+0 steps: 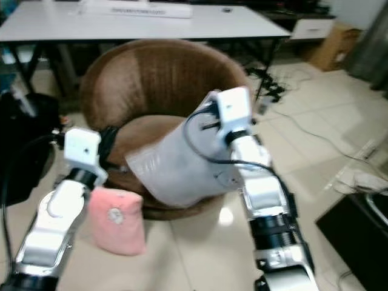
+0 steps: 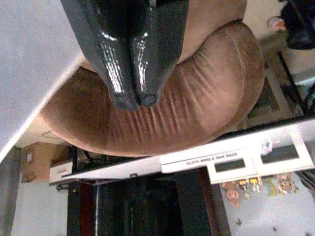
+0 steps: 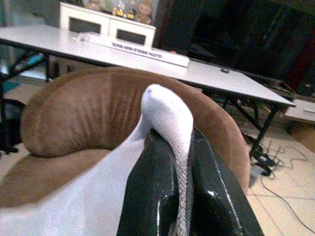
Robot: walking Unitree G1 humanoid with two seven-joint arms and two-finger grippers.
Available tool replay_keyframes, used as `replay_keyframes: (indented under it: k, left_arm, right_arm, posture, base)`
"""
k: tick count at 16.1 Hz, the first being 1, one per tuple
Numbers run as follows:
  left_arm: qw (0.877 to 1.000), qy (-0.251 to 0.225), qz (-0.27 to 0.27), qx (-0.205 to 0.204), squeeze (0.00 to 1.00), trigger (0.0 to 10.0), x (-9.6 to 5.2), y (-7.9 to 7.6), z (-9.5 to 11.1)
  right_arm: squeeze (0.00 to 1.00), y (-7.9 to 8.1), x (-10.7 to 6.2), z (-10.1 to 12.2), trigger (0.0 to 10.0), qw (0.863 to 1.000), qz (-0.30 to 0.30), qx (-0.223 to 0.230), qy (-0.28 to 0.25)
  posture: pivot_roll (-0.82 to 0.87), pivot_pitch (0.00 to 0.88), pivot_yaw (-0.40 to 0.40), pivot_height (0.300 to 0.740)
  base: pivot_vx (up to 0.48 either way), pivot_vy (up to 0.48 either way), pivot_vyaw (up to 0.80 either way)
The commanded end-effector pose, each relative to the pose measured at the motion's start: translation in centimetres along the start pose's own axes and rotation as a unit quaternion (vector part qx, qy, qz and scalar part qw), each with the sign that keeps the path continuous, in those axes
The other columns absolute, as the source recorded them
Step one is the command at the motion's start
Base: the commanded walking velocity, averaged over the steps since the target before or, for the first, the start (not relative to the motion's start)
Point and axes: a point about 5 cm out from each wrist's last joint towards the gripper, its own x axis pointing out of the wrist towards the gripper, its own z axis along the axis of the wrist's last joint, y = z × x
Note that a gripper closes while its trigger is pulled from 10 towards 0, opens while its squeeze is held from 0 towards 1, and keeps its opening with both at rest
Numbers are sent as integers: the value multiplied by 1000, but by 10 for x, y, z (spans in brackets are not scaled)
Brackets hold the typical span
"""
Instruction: Move the pillow to the sofa from floor
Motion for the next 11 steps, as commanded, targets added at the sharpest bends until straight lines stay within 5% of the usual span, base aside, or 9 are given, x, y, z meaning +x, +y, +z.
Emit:
replay_keyframes:
  k: [1, 3, 6, 11]
  left_arm:
    - [1000, -2, -5, 0, 0, 10000, 2, -2, 1]
    - [1000, 11, -6, -27, 0, 10000, 2, -3, -1]
    - [1000, 11, 1, -29, 0, 10000, 2, -1, -1]
    - [1000, 7, 2, -27, 0, 10000, 4, 1, 1]
  right_arm:
    - [0, -9, 1, 15, 10000, 999, -14, -11, -33]
    - [0, -8, 1, 15, 10000, 999, -14, -12, -32]
    - [0, -8, 1, 14, 10000, 999, -13, -13, -31]
    - [0, -9, 2, 14, 10000, 999, -18, -11, -29]
  posture:
    - [86, 0, -18, 740]
    - [86, 0, -18, 740]
    - [87, 0, -16, 740]
    - [85, 0, -12, 740]
  base:
    - [0, -480, 0]
    - [0, 0, 0]
    - [0, 480, 0]
    - [0, 0, 0]
